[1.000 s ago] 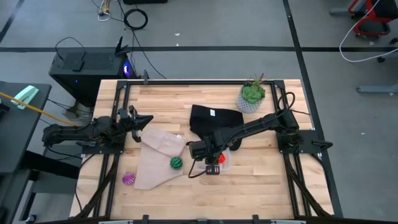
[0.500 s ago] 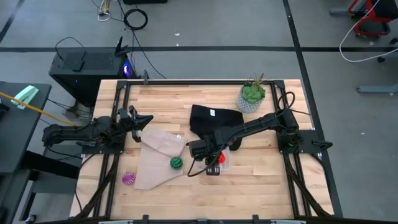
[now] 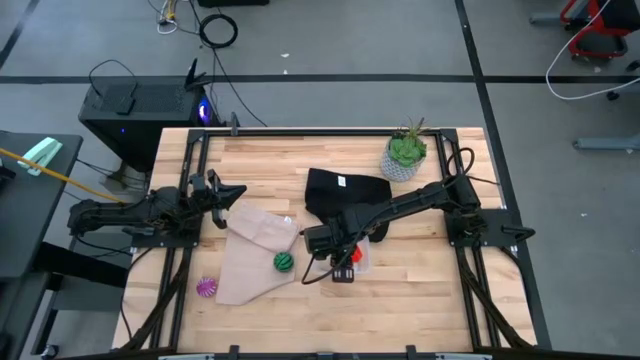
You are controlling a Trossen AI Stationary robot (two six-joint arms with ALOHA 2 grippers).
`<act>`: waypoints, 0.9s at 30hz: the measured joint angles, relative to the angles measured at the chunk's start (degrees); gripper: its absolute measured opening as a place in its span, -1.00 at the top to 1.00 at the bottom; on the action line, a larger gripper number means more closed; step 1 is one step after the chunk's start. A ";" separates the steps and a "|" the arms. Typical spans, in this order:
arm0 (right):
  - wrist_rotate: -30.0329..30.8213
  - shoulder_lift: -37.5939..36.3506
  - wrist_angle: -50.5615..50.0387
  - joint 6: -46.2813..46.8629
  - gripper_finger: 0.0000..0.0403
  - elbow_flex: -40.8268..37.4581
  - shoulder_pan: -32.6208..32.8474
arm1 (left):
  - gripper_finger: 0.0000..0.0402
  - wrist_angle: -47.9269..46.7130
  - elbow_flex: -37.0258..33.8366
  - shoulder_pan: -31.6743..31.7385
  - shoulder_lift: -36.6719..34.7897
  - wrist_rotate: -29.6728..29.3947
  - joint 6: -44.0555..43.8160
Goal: Pick and placing Produce into tupperware
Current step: Put the plum into the transparent bin, then put the peach into the transparent bin
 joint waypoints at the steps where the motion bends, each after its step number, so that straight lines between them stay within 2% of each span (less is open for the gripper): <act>1: -0.24 0.00 -0.52 0.16 0.28 0.00 0.00 | 0.93 0.00 0.02 0.00 0.02 0.00 -0.02; 9: -0.34 0.00 -2.31 -0.42 0.24 0.00 0.00 | 0.89 0.00 0.02 0.00 0.02 0.00 0.05; 18: 0.91 0.00 -2.14 -1.20 0.29 0.62 -0.15 | 0.91 -0.02 0.02 0.00 0.02 0.00 -0.89; 21: 2.05 0.00 -1.58 -1.27 0.43 1.94 -0.34 | 0.93 -0.02 0.02 0.00 0.02 0.02 -1.64; 25: 2.12 0.00 -1.56 -1.20 0.87 3.15 -1.24 | 0.92 0.02 0.00 0.00 0.01 0.01 -0.09; 27: 2.13 0.00 -1.66 -1.91 0.95 3.84 -1.62 | 0.90 0.05 0.01 0.00 0.00 0.00 0.79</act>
